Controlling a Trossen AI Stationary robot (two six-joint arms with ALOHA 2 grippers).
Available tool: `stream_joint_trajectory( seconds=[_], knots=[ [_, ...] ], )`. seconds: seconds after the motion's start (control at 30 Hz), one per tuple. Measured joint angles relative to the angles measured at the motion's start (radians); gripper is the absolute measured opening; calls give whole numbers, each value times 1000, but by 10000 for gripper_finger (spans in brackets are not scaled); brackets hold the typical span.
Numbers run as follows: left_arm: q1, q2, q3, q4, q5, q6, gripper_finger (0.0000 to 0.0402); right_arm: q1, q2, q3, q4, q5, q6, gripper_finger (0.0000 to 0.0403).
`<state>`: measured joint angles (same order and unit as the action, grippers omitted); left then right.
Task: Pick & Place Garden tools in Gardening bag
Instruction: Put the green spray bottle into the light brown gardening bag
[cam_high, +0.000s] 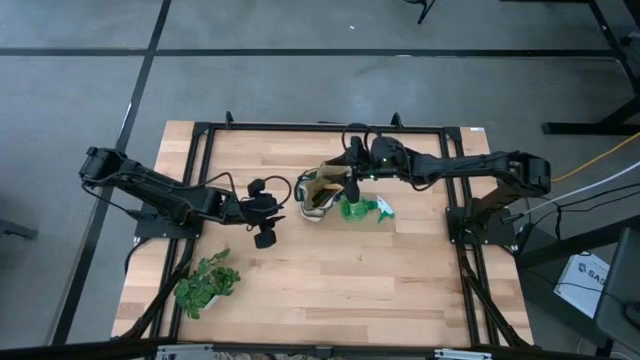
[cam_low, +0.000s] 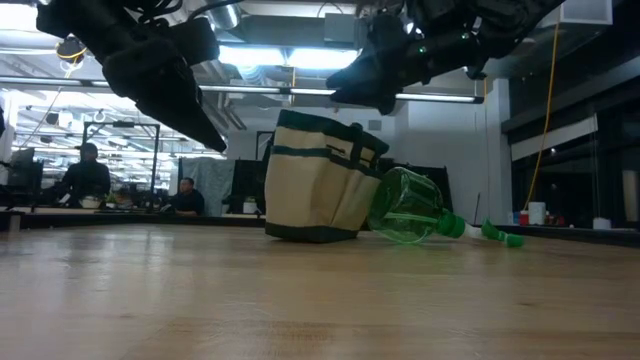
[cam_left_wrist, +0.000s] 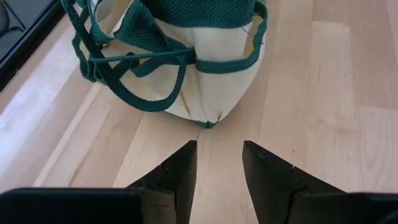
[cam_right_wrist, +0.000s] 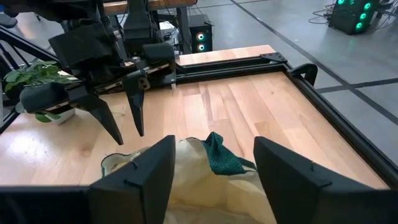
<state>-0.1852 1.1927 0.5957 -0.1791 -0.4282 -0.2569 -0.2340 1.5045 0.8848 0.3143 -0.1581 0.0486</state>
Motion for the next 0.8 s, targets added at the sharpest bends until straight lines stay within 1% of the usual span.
stream_joint_trajectory(
  seconds=[0.17,0.3,0.37,0.53,0.8],
  knots=[
    [0,0,0,0,0,0,125,0,-51,0,-51,0,0,221],
    [0,0,0,0,0,0,125,0,-125,0,-148,-3,0,219],
    [0,0,0,0,0,0,125,1,-162,1,-214,-17,0,219],
    [0,0,0,0,0,0,125,2,-226,1,-410,-111,0,219],
    [0,0,0,0,1,0,125,2,-237,1,-668,-116,-8,220]
  ],
)
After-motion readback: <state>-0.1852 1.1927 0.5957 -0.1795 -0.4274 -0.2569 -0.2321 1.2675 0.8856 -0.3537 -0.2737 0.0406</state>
